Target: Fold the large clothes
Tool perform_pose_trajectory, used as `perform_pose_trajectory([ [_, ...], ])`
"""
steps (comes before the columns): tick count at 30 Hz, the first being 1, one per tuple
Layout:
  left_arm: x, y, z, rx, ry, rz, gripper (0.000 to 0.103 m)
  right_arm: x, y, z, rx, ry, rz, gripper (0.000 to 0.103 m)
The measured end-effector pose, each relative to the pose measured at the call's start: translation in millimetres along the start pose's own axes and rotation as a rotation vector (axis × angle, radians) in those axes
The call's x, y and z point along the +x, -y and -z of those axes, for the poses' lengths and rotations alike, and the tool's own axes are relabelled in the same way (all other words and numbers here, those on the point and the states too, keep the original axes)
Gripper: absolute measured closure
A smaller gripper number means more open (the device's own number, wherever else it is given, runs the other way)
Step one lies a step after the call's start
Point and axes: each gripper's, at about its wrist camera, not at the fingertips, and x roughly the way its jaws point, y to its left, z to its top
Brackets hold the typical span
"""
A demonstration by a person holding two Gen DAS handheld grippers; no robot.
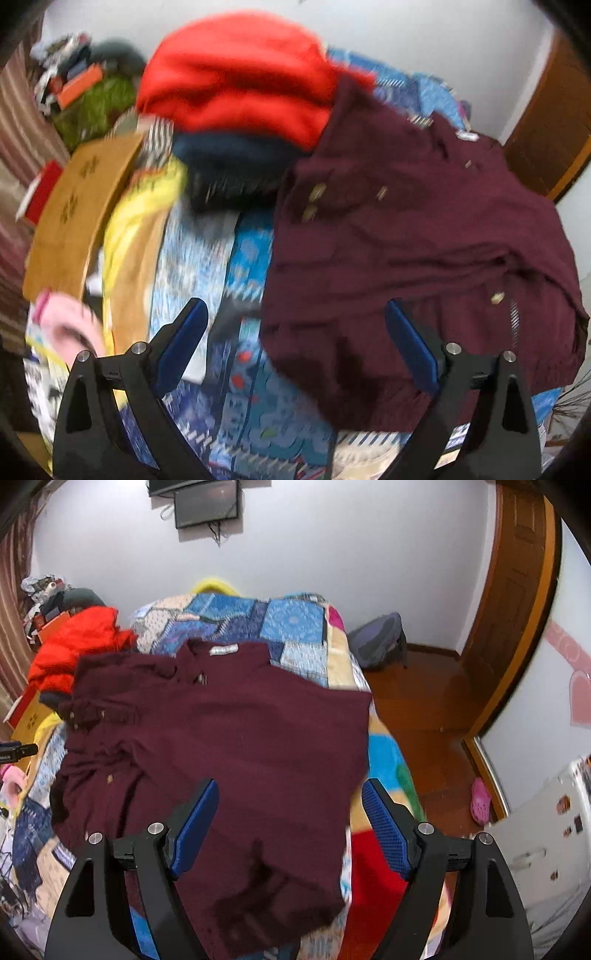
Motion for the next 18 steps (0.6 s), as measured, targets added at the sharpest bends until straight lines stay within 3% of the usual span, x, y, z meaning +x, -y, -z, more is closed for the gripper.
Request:
perform_pose_trajectory([
  [6, 30.1, -30.9, 36.9, -0.141, -0.110, 0.118, 0.006, 3.1, 16.5, 45.2, 0.125, -0.086, -0.029, 0.026],
  [12, 56.6, -33.5, 66.4, -0.216, -0.209, 0.232, 0.006, 10.7, 24.6, 72.6, 0.208, -0.160, -0.045, 0.026],
  [18, 77.4, -18.4, 81.7, -0.247, -0.275, 0.332, 0.006, 21.0, 33.0, 86.7, 0.361, -0.195, -0.160, 0.026],
])
